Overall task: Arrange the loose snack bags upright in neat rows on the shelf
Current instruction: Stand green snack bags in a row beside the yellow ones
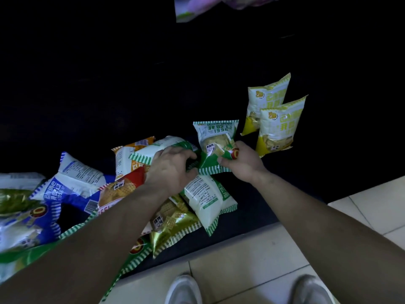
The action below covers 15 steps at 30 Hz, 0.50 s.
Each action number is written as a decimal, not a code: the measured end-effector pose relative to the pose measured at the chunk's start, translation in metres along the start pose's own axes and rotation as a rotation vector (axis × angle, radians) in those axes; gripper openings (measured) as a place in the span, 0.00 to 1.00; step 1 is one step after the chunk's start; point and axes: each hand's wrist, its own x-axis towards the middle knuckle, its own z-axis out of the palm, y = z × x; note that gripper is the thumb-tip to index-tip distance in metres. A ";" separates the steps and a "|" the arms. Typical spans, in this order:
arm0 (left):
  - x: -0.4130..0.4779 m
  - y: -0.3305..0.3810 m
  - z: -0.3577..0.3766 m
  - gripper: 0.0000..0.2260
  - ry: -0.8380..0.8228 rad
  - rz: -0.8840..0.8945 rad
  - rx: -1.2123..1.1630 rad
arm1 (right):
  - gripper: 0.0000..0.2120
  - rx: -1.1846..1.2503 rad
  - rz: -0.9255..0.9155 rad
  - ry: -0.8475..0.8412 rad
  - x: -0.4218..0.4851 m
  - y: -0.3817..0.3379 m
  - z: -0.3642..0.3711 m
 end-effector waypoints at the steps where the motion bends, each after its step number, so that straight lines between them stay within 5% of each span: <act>1: 0.000 0.000 -0.002 0.20 0.013 -0.012 -0.042 | 0.21 -0.015 -0.037 0.033 -0.002 0.000 -0.005; 8: 0.012 0.014 -0.032 0.36 0.207 -0.165 -0.462 | 0.25 -0.137 -0.229 0.145 -0.040 0.013 -0.055; 12: 0.015 0.037 -0.037 0.49 0.072 -0.079 -0.460 | 0.24 -0.120 -0.244 0.065 -0.064 0.025 -0.078; 15: 0.014 0.061 -0.031 0.49 -0.087 -0.051 -0.563 | 0.26 -0.097 -0.256 0.023 -0.075 0.035 -0.088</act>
